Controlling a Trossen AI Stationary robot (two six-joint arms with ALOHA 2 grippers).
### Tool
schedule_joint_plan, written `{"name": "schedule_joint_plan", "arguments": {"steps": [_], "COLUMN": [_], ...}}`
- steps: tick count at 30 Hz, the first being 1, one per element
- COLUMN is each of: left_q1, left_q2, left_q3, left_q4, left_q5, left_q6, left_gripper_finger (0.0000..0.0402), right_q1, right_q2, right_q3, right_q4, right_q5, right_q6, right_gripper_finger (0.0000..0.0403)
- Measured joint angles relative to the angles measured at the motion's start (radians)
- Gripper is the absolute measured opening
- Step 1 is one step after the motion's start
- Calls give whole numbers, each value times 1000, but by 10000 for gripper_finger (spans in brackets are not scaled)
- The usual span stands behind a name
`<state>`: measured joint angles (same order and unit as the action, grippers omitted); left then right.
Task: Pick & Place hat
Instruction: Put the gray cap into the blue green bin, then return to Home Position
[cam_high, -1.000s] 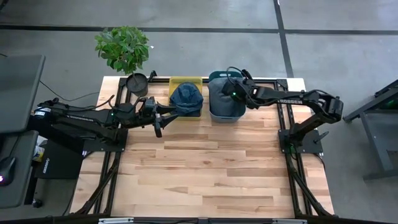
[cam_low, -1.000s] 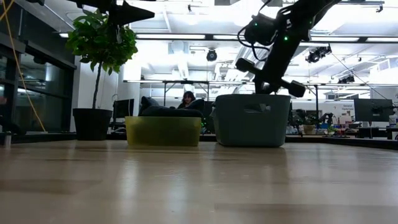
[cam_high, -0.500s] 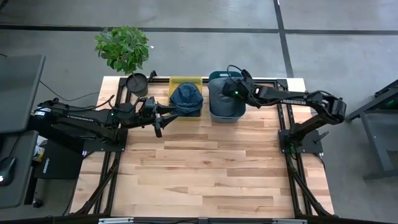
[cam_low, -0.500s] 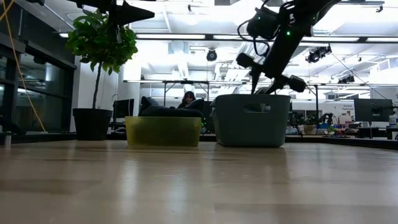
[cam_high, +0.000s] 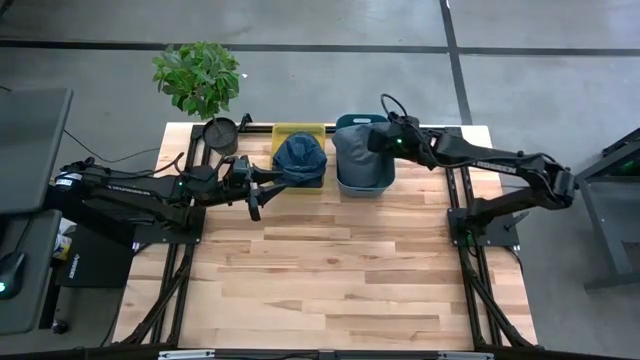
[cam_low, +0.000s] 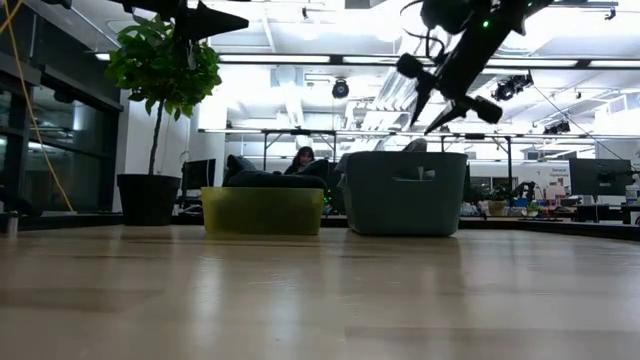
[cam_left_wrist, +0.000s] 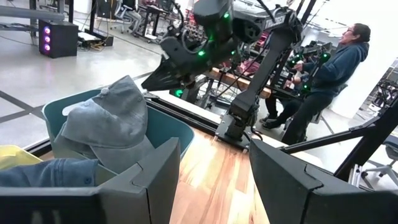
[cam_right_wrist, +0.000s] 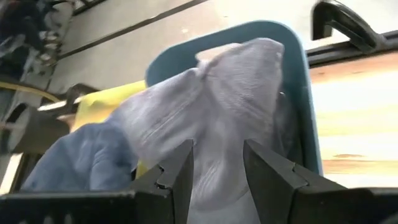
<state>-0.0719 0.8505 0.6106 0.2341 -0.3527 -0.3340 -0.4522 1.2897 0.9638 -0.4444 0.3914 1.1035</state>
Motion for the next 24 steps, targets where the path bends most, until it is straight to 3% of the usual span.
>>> {"name": "schedule_joint_plan", "arguments": {"steps": [9,24], "left_q1": [0,0], "left_q2": [-9,-9], "left_q3": [0,0], "left_q4": [-5,6], "left_q5": [0,3], "left_q6": [0,-11], "left_gripper_finger": [190,190], "right_q1": [46,188], "right_q2": [-98,-272], "right_q3": [0,0], "right_q4": [0,5], "right_q5": [-89,-134], "right_q6": [-170,-586], "right_gripper_finger": [134,134]}}
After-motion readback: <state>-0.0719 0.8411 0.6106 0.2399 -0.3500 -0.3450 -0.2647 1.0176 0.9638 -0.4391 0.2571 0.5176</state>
